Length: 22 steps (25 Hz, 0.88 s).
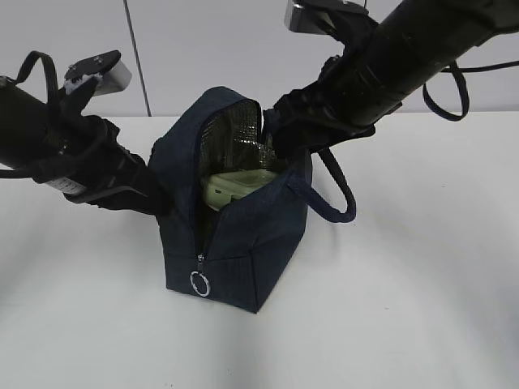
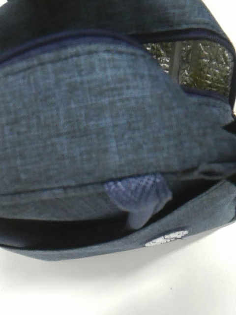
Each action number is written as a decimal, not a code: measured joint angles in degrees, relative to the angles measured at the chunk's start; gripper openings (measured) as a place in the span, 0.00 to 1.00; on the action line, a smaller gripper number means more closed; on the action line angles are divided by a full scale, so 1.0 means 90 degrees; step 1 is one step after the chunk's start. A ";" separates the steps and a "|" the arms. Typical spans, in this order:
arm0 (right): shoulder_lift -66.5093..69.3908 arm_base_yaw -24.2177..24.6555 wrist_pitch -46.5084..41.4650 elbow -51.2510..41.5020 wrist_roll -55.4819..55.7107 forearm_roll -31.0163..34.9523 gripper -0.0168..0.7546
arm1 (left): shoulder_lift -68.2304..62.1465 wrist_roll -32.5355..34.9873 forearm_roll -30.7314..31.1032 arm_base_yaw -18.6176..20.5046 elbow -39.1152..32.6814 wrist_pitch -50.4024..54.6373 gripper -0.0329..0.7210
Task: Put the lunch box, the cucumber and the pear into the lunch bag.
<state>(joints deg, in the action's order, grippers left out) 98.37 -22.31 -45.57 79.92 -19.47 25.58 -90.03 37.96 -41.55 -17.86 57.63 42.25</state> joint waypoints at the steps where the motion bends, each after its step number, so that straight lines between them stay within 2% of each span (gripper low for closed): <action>1: -0.0061 0.0000 0.0055 0.0000 -0.0014 0.0000 0.57 | 0.0000 0.0000 0.0006 0.0000 0.0000 -0.0014 0.22; 5: -0.0410 0.0000 0.0277 0.0000 -0.0183 0.0015 0.57 | 0.0000 -0.0009 0.0011 0.0000 0.0000 -0.0016 0.46; 7: -0.0552 0.0000 0.0318 0.0000 -0.0248 0.0030 0.57 | 0.0070 -0.0014 0.0011 0.0000 -0.0045 -0.0075 0.51; 16: -0.1171 0.0000 0.0674 -0.0722 -0.0440 0.0184 0.57 | 0.1512 0.0191 0.0019 0.0000 -0.0943 -0.1221 0.54; 20: -0.1557 0.0000 0.0961 -0.1367 -0.0940 0.0685 0.57 | 0.2189 0.0323 -0.0019 0.0000 -0.1476 -0.1814 0.54; 22: -0.1882 0.0000 0.1214 -0.1901 -0.1612 0.1350 0.57 | 0.2428 0.0416 -0.0030 -0.0037 -0.1825 -0.2125 0.54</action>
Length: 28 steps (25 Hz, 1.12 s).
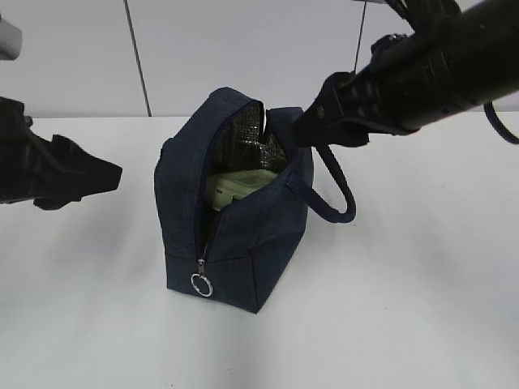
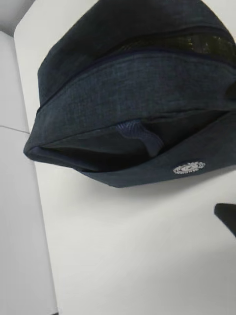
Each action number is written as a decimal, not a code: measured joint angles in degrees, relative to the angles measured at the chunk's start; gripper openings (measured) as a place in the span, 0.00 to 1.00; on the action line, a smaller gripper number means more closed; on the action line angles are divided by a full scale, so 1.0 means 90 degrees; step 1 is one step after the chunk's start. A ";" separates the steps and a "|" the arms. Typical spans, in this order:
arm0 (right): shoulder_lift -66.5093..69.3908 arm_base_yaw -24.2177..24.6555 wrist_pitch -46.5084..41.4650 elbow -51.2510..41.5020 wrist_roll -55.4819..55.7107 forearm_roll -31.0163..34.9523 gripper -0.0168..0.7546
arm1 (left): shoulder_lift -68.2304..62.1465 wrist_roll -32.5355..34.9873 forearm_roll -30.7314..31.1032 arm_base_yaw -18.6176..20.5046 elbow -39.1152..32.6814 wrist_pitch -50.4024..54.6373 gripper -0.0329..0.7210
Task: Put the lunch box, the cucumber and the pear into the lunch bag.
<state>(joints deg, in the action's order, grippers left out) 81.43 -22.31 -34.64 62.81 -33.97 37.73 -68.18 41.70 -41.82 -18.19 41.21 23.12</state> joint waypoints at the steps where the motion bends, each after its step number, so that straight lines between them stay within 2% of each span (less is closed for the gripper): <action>1: -0.0160 0.0000 0.0137 -0.0277 -0.0465 0.0441 0.57 | 0.0131 0.0043 -0.0006 -0.0056 -0.0180 -0.0187 0.54; 2: -0.0241 0.0000 0.0199 -0.0421 -0.0638 0.0694 0.57 | 0.0250 0.0077 -0.0016 -0.0144 -0.0330 -0.0375 0.54; 4: -0.0601 0.0000 0.0469 -0.1143 -0.2229 0.2193 0.57 | 0.0434 0.0121 -0.0020 -0.0367 -0.0654 -0.0741 0.54; 7: -0.0855 0.0000 0.0616 -0.1906 -0.4252 0.3991 0.57 | 0.0634 0.0150 -0.0046 -0.0810 -0.1009 -0.1322 0.54; 11: -0.0934 0.0000 0.0592 -0.2736 -0.6019 0.5655 0.57 | 0.0792 0.0165 -0.0092 -0.1449 -0.1417 -0.1981 0.51; 15: -0.0937 0.0000 0.0288 -0.3179 -0.6829 0.6148 0.56 | 0.0898 0.0165 -0.0140 -0.1860 -0.1802 -0.2416 0.50; 16: -0.0948 0.0000 0.0149 -0.3292 -0.7109 0.6241 0.53 | 0.0927 0.0165 -0.0145 -0.1899 -0.1878 -0.2488 0.50; 20: -0.0948 0.0000 0.0028 -0.3394 -0.7531 0.6374 0.41 | 0.0994 0.0167 -0.0182 -0.1912 -0.2101 -0.2658 0.50; 28: -0.0871 0.0000 0.0009 -0.3394 -0.7553 0.6429 0.38 | 0.0994 0.0167 -0.0256 -0.1912 -0.2152 -0.2651 0.50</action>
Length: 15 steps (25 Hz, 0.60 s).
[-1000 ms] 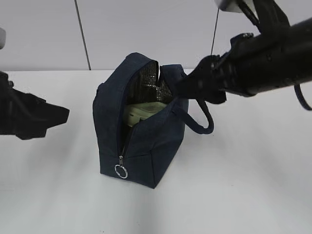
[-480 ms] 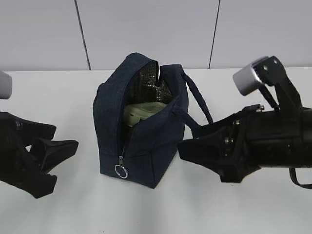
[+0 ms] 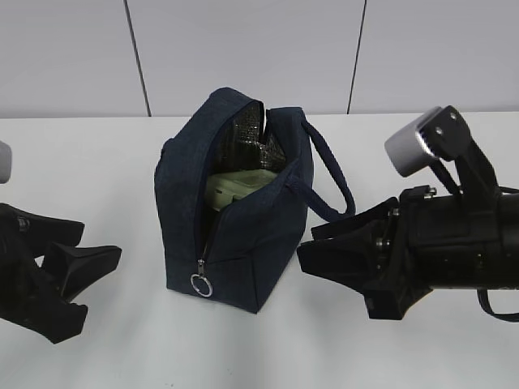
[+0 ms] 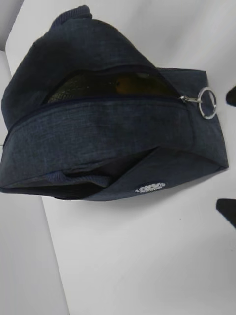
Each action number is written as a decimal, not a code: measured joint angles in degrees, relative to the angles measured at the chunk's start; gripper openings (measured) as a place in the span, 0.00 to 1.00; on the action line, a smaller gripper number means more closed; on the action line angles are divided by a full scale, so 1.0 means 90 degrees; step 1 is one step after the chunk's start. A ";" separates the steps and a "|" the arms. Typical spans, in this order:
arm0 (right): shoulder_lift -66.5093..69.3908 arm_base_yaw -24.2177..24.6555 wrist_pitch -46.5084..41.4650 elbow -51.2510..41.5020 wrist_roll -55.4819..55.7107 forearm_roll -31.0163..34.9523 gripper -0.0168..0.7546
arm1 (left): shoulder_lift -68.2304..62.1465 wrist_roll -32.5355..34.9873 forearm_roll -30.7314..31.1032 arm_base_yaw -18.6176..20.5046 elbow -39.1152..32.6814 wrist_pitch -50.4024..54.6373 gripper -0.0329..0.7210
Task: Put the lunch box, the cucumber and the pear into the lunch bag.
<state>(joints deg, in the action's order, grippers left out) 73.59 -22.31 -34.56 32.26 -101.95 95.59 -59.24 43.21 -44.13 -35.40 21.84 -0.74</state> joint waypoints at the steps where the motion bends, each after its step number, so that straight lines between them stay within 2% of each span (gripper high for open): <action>1: 0.0000 0.0000 0.0000 0.0000 0.0000 0.0005 0.38 | 0.0000 0.0000 0.0000 0.0000 0.0000 0.0007 0.50; 15: 0.0000 0.0000 0.0000 0.0000 -0.0005 0.0014 0.38 | 0.0000 0.0000 0.0000 0.0000 0.0000 0.0019 0.50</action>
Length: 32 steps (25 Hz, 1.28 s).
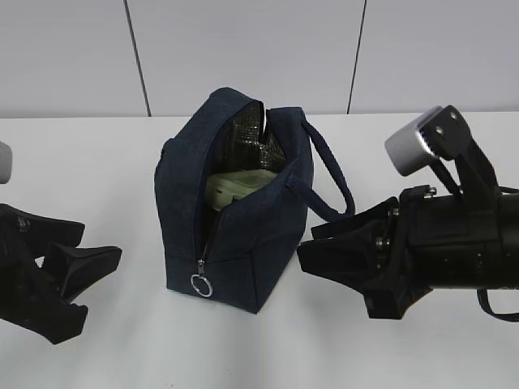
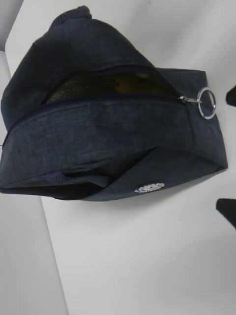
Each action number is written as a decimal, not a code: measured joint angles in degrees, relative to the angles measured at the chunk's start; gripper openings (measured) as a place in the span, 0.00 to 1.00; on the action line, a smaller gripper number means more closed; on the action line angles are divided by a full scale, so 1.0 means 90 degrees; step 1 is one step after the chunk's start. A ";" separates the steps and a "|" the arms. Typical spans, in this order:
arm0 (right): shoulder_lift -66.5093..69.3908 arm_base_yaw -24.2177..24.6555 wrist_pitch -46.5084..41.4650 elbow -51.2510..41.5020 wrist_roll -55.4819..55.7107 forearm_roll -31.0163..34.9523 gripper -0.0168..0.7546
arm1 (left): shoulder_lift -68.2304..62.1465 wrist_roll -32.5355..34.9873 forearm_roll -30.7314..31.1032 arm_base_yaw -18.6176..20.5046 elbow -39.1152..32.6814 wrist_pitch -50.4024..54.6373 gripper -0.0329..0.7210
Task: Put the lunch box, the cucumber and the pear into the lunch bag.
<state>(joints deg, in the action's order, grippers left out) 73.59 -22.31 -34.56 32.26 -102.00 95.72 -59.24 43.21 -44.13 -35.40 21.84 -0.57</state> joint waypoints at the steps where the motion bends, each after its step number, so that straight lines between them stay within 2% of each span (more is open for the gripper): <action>1: 0.0000 0.0000 0.0000 0.0000 0.0000 0.0000 0.38 | 0.0000 0.0000 0.0000 0.0000 0.0000 0.0000 0.50; 14: 0.0033 0.0000 0.0000 0.0000 0.0031 0.0082 0.38 | 0.0000 0.0000 0.0000 0.0000 0.0000 0.0000 0.50; 17: 0.0037 0.0000 0.0087 0.0076 0.0772 -0.0982 0.38 | 0.0000 0.0000 0.0000 0.0000 0.0000 0.0000 0.50; 20: 0.0037 0.0000 0.0475 0.0331 0.2631 -0.2805 0.38 | 0.0000 0.0000 0.0000 0.0000 0.0000 0.0000 0.50; 21: 0.0037 -0.0051 0.0736 0.0428 0.3573 -0.3701 0.38 | 0.0000 0.0000 0.0000 0.0000 0.0000 0.0000 0.50; 22: 0.0037 -0.0111 0.0952 0.0459 0.4192 -0.4290 0.37 | 0.0000 0.0000 0.0000 0.0000 0.0000 0.0006 0.50; 23: 0.0022 -0.0271 0.1209 0.0472 0.5021 -0.5083 0.37 | 0.0000 0.0000 0.0000 0.0000 0.0000 0.0006 0.50; 27: -0.0074 -0.1180 0.2232 0.0435 0.7430 -0.7365 0.37 | 0.0000 0.0000 0.0000 0.0000 0.0000 0.0006 0.50; 32: -0.0076 -0.2018 0.3653 -0.0025 0.8225 -0.7750 0.37 | 0.0000 0.0000 0.0000 0.0000 0.0000 0.0006 0.50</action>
<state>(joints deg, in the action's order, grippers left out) 72.91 -40.48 -1.68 32.04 -27.97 25.97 -59.24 43.21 -44.13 -35.40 21.84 -0.51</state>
